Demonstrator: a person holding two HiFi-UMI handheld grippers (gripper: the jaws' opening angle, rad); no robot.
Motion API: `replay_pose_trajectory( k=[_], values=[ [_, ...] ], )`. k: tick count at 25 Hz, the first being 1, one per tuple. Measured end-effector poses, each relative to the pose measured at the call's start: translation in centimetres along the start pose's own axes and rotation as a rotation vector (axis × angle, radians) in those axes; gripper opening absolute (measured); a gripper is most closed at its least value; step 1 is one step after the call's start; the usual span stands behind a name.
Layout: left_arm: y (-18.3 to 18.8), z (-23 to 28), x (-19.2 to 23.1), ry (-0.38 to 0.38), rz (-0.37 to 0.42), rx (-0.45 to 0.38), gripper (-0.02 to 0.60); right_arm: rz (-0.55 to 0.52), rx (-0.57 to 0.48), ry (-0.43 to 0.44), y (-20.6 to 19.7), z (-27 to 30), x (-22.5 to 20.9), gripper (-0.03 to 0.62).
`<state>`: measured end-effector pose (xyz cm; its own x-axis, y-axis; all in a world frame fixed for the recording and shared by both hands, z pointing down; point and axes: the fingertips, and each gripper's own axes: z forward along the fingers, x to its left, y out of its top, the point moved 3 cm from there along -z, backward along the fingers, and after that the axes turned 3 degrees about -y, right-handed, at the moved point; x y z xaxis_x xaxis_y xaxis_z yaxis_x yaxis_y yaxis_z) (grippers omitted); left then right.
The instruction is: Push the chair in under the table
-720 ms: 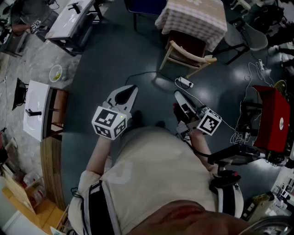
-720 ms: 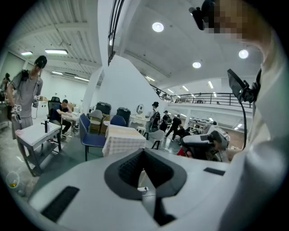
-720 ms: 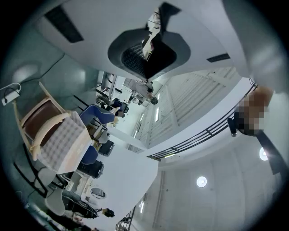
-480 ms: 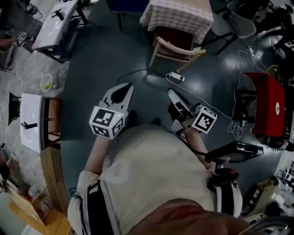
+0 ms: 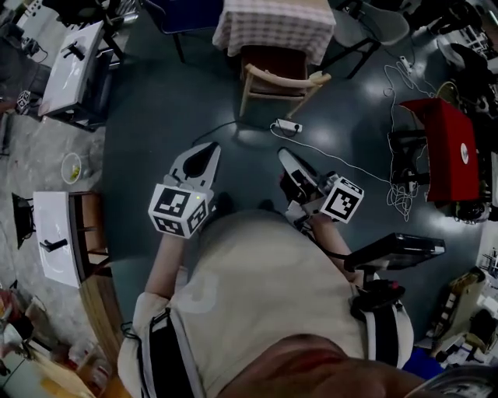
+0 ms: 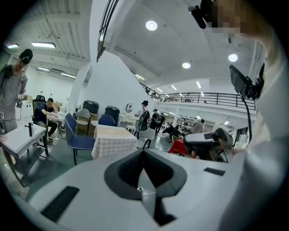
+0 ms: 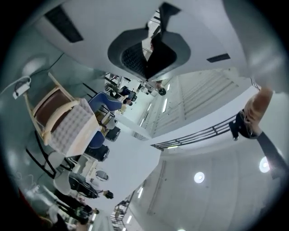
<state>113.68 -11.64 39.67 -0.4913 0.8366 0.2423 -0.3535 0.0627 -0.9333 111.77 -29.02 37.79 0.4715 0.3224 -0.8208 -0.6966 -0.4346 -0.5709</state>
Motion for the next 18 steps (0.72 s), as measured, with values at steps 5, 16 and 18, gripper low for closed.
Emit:
replay_pose_trajectory(
  k=[5,16,18],
  values=[
    [0.5,-0.9,1.4,-0.043,0.044,-0.003,0.006,-0.171,0.036,-0.027,-1.3,2.4,1.4,0.011],
    [4.7,-0.3,-1.8,-0.42,-0.135,-0.101,0.006,-0.326,0.399,0.224,-8.0,6.0,7.4,0.011],
    [5.1,-0.3,-3.5,-0.507,-0.176,-0.1,0.006,-0.304,0.486,0.274,-8.9,5.5,7.8,0.011]
  ],
)
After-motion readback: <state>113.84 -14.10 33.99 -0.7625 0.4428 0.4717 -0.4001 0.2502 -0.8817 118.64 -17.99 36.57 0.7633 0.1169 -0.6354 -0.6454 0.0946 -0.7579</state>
